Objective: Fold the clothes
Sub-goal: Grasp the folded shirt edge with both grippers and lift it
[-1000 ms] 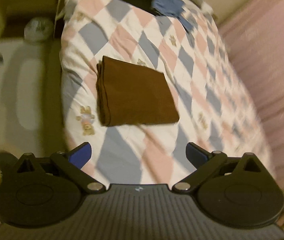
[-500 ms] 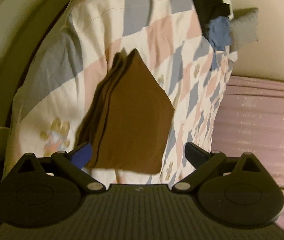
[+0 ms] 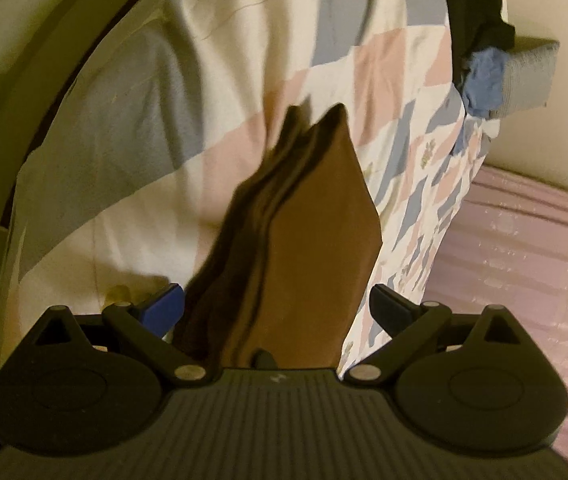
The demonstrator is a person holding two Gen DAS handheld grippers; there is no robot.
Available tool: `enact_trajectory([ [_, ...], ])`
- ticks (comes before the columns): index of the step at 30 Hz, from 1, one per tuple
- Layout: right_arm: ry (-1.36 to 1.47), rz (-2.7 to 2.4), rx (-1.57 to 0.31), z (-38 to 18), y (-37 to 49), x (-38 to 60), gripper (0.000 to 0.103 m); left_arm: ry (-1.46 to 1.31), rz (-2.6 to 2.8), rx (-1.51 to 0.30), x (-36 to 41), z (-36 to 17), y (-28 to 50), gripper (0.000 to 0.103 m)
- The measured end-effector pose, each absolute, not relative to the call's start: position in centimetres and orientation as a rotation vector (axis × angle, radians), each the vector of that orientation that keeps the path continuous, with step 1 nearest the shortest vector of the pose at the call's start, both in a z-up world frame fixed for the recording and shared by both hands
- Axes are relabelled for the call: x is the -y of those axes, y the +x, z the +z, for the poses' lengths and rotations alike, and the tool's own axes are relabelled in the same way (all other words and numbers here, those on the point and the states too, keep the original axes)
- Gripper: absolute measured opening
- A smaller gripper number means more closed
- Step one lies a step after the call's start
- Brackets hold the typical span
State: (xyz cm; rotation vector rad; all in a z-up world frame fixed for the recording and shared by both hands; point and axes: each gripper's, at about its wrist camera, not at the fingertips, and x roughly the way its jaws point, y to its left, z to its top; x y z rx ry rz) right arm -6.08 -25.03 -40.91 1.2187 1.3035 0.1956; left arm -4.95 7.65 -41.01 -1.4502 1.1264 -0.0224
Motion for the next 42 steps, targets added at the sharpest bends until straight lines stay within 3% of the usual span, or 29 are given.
enact_trajectory([
  [10,1.439,0.225,-1.236,-38.9,-5.7,26.9,0.031,-1.426,-0.115,-1.100,-6.1,-42.8,-2.9,0.089],
  [13,1.429,0.227,-1.241,-38.7,-5.3,26.9,0.031,-1.424,-0.137,-1.096,-5.7,-43.5,-2.1,0.067],
  [15,1.421,0.229,-1.247,-38.8,-5.1,26.7,0.031,-1.388,-0.162,-1.101,-5.4,-43.6,-1.5,0.033],
  [18,1.380,0.235,-1.282,-39.0,-4.4,26.5,0.035,-1.292,-0.195,-1.115,-5.1,-43.5,-0.9,0.027],
  [20,1.314,0.257,-1.342,-38.7,-3.8,26.6,0.043,-1.294,-0.191,-1.127,-5.3,-43.7,-1.0,0.026],
  [24,1.001,0.385,-1.434,-36.0,-1.4,28.2,0.045,-1.288,-0.191,-1.147,-5.3,-43.8,-0.9,0.025],
  [30,0.666,0.395,-1.261,-32.0,6.0,36.3,0.048,-1.296,-0.187,-1.162,-5.3,-44.0,-0.9,0.025],
  [32,0.611,0.428,-1.256,-32.9,9.0,38.2,0.053,-1.304,-0.184,-1.164,-5.4,-44.2,-1.0,0.025],
  [42,0.737,0.733,-1.421,-42.3,14.4,38.3,0.053,-1.331,-0.201,-1.172,-5.8,-44.8,-1.1,0.026],
])
